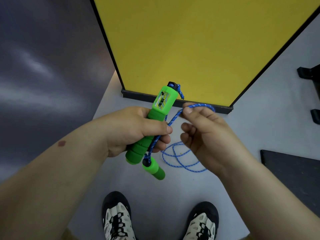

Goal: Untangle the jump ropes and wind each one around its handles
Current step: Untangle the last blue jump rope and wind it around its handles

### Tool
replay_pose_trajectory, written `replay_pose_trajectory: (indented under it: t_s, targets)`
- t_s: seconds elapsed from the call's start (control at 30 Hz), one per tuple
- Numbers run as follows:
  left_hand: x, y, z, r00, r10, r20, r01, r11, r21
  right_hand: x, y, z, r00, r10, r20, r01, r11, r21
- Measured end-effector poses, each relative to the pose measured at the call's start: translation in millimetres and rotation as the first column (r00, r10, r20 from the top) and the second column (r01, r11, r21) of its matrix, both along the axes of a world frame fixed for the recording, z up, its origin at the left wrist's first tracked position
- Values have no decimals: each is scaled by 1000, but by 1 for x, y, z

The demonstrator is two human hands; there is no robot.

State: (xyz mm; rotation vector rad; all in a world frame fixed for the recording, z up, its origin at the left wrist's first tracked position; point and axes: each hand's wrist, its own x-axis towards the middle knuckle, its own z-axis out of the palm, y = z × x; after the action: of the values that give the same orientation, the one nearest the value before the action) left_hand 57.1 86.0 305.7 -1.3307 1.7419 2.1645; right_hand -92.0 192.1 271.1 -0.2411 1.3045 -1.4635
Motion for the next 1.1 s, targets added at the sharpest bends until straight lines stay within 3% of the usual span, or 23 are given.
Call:
replay_pose_trajectory:
  t_s: [0.13,0.33,0.57,0.67,0.73,0.87,0.97,1.1]
  targets:
    - [0,1,1,1000,4,-1,-4,1000,1,7,3,0,979,195,-66,-196,981,-3]
    - [0,0,0,1000,1,15,-1,1000,-2,5,2,-1,967,126,-222,-135,990,-30]
    - [3,0,-3,999,-13,32,14,999,-38,-9,-3,2,985,-123,-122,116,991,-60]
    - [2,0,-3,1000,-13,20,14,999,-49,-7,-1,1,996,-65,-56,62,996,-62]
    - [2,1,-2,1000,-5,10,6,999,-46,-1,1,-1,996,73,-44,-75,996,-52]
    - [2,0,-1,1000,-6,18,6,999,-41,6,4,-4,939,259,-228,-273,961,-33]
    - [2,-1,-1,1000,-5,11,6,1000,-28,4,3,-2,891,224,-394,-260,965,-39]
    - [2,-4,-3,999,3,32,-1,999,-49,5,3,4,879,132,-459,-203,973,-110]
